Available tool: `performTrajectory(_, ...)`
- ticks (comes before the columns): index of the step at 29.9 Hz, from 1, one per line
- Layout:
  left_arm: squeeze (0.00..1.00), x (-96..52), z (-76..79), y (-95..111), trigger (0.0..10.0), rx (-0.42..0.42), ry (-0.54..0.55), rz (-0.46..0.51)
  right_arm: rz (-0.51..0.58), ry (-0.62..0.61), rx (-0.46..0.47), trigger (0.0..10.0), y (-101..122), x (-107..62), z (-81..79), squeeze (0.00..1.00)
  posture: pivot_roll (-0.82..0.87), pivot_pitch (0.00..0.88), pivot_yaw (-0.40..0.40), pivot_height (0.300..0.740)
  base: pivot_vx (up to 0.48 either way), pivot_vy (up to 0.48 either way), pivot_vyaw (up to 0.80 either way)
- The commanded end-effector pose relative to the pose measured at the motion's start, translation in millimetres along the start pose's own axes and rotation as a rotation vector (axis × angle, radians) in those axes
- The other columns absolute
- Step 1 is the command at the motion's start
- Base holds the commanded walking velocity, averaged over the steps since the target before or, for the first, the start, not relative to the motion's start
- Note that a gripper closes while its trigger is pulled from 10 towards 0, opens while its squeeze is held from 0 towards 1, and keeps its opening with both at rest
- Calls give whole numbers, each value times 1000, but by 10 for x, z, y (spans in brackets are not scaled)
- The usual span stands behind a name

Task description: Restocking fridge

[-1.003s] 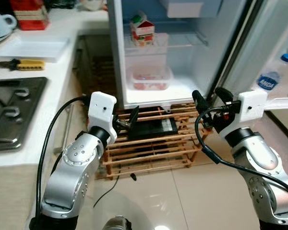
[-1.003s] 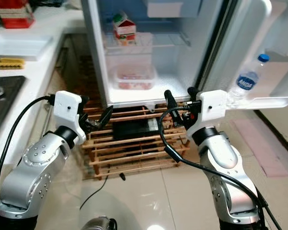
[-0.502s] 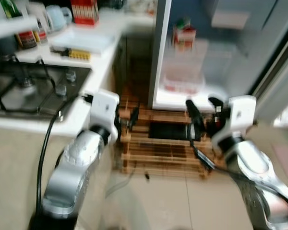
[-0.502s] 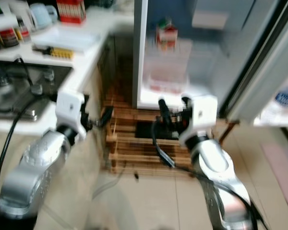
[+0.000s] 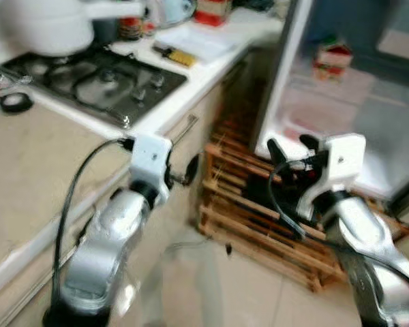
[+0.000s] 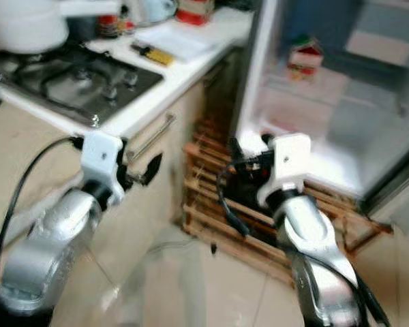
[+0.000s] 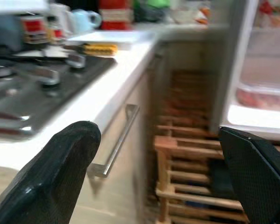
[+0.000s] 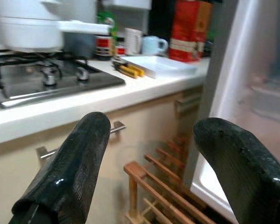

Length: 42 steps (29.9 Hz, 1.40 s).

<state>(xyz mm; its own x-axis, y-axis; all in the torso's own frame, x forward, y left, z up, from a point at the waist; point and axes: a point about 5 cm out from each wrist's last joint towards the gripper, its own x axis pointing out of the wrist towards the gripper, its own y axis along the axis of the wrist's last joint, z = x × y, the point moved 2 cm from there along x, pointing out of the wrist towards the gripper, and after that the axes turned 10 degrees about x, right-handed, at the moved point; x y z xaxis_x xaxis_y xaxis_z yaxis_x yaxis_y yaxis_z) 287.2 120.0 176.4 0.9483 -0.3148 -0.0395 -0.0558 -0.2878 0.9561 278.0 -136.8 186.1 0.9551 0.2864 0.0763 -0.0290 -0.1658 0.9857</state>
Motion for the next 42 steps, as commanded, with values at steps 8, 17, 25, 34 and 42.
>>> performTrajectory(8,0,-88,-12,-24,10000,-2,33,-6,-34,32,-22,10000,-42,29,1,0,-8,6,-54,740,0,-480,800)
performTrajectory(17,0,-79,-226,55,10000,13,170,55,-38,49,-38,10000,-25,34,-9,0,-18,21,-54,740,0,-53,800)
performTrajectory(25,0,-80,-219,199,10000,-19,148,133,-48,103,-31,10000,-54,52,-107,0,9,24,-51,740,223,0,800)
performTrajectory(34,0,-108,-211,205,10000,0,135,136,-32,113,-22,10000,-39,117,-148,0,36,23,-49,740,423,0,800)
performTrajectory(42,0,-54,-233,325,10000,54,102,161,69,73,57,10000,204,250,-104,0,48,21,-36,740,425,0,300)
